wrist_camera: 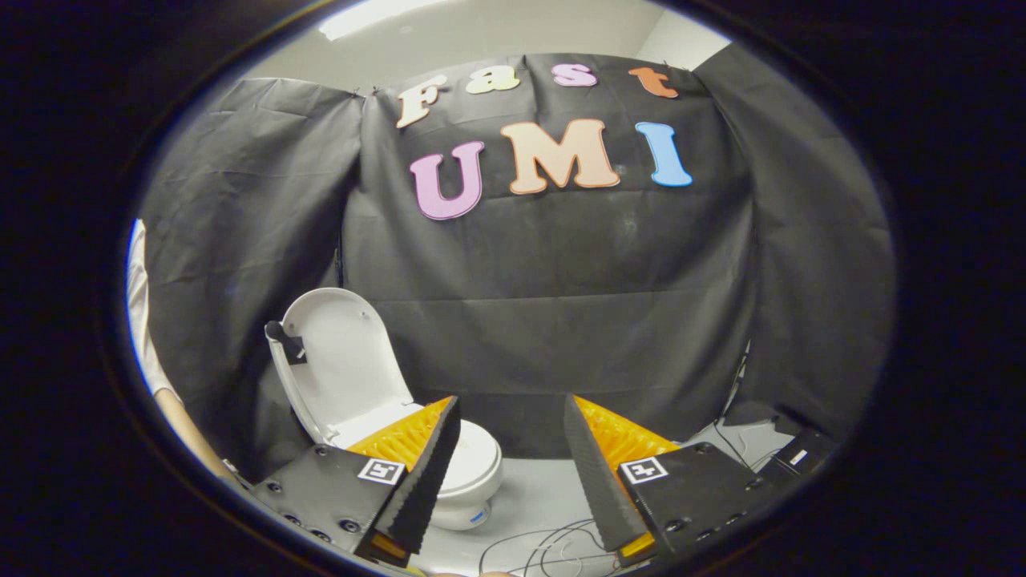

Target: Open the toilet lid.

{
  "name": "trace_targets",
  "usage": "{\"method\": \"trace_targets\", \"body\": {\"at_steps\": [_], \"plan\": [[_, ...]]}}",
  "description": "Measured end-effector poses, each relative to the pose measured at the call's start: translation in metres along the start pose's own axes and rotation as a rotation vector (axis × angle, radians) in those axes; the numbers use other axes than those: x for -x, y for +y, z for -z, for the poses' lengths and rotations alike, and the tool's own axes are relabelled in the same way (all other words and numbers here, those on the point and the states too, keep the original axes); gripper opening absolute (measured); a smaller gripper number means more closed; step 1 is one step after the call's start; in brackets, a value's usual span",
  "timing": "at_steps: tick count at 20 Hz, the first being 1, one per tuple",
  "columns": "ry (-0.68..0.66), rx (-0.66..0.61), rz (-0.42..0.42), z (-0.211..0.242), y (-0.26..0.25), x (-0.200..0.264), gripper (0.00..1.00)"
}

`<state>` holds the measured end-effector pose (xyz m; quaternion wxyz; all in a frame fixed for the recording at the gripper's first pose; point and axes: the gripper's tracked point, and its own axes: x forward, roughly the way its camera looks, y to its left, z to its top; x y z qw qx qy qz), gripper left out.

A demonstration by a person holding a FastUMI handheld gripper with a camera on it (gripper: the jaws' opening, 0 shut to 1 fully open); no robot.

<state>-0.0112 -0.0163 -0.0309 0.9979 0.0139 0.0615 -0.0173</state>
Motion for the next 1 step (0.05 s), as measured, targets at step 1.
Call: {"method": "trace_targets", "body": {"at_steps": [1], "plan": [[0.001,-0.002,-0.003,0.0003,0.0002,-0.0002,0.82]]}}
